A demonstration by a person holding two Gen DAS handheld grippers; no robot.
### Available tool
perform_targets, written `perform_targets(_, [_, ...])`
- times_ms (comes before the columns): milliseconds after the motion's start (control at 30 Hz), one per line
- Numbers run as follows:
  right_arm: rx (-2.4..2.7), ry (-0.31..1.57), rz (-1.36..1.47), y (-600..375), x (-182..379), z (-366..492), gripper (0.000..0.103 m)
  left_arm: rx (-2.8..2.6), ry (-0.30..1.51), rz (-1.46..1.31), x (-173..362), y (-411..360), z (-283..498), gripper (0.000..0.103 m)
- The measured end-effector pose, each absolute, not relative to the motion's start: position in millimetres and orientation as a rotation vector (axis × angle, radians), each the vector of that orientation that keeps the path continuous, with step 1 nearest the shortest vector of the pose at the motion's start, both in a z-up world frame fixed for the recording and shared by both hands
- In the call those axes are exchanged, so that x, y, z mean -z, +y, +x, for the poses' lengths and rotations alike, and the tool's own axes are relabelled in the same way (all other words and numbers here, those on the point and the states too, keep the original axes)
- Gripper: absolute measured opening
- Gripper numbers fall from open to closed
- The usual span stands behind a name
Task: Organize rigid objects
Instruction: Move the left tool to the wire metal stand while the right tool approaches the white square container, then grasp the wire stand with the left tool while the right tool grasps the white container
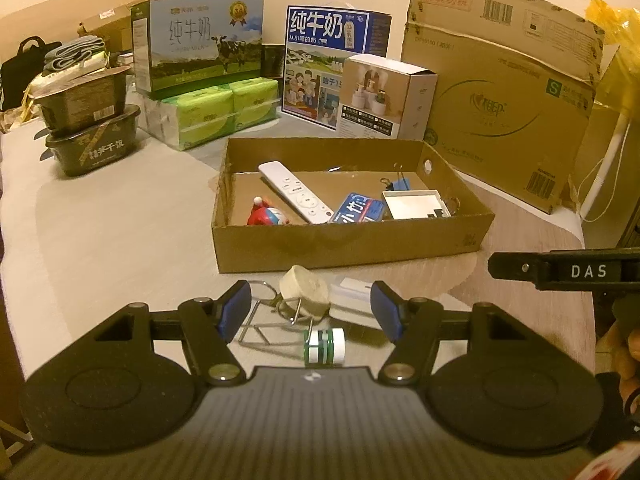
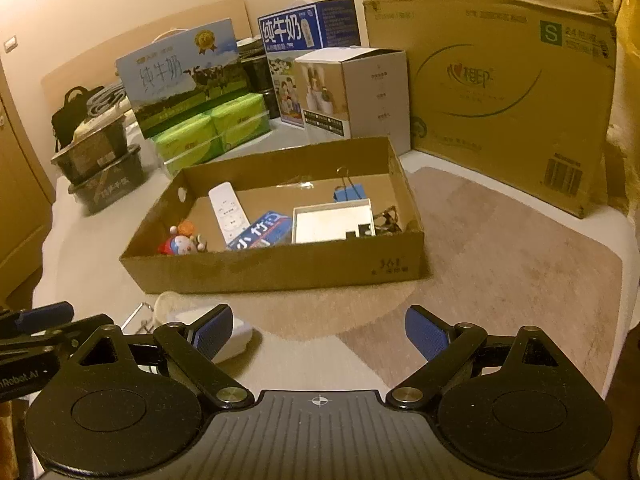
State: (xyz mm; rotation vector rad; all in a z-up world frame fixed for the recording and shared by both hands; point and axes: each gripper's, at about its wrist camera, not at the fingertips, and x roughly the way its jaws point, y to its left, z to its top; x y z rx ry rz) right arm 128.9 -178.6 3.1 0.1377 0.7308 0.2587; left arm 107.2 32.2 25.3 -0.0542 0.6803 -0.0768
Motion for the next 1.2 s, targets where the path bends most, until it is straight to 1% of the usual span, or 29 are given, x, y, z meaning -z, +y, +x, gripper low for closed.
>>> perform_targets(667, [-0.264,0.737,0.164,-188,7,106,0.093,0.047,0.711,-0.049,-16,46,86,0.063])
perform_targets(1200, [-0.298,0.744,0.156,-177,13,103,0.092,0.030,0.748,-0.060,-3,59,86,0.063])
